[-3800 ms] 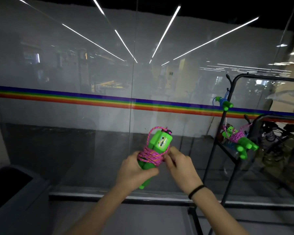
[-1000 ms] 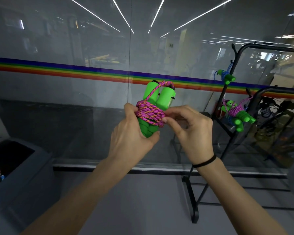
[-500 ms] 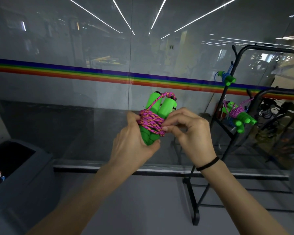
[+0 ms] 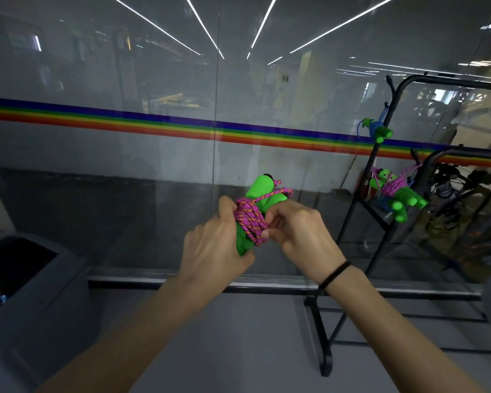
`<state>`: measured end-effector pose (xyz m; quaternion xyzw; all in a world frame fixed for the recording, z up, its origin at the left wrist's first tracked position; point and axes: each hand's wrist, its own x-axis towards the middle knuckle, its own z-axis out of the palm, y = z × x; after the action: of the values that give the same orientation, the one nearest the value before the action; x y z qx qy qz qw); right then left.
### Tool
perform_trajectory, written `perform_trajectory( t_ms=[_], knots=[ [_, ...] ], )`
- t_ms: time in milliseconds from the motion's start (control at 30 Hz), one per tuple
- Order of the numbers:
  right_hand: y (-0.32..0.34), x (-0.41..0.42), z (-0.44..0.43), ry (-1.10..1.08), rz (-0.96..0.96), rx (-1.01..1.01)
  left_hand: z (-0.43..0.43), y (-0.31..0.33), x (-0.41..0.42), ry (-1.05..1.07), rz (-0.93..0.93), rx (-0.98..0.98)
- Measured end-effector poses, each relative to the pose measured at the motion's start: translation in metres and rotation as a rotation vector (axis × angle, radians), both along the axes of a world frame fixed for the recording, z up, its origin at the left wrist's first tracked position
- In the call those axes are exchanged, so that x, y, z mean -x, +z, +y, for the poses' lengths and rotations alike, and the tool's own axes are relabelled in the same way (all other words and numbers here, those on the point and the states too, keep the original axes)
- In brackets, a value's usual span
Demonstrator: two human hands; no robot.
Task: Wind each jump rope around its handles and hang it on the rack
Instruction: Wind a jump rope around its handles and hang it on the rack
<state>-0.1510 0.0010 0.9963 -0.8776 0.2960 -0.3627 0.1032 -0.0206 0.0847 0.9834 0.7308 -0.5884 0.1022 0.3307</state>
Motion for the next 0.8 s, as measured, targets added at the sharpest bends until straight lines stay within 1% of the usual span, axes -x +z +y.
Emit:
perform_trajectory(
  t_ms=[67,233,367,500,633,800],
  knots=[
    [-0.006,0.0,-0.004,0.028,0.108,0.004,-0.002,-0.006,-0.001,0.001,-0.003,-0.044],
    [-0.02,-0.003,-0.008,0.08,0.304,0.018,-0.007,-0.02,-0.007,-0.008,0.102,-0.119],
    [-0.023,-0.004,-0.007,0.104,0.366,-0.007,-0.011,-0.026,-0.009,-0.037,0.13,-0.206],
    [-0.023,-0.004,-0.005,0.102,0.429,-0.066,-0.014,-0.035,-0.01,-0.076,0.218,-0.34],
    [-0.031,-0.008,-0.004,0.04,0.535,-0.04,-0.016,-0.044,-0.009,-0.12,0.343,-0.406],
    [-0.037,-0.017,-0.002,-0.149,0.632,-0.023,-0.019,-0.046,-0.006,-0.124,0.345,-0.391]
  ],
)
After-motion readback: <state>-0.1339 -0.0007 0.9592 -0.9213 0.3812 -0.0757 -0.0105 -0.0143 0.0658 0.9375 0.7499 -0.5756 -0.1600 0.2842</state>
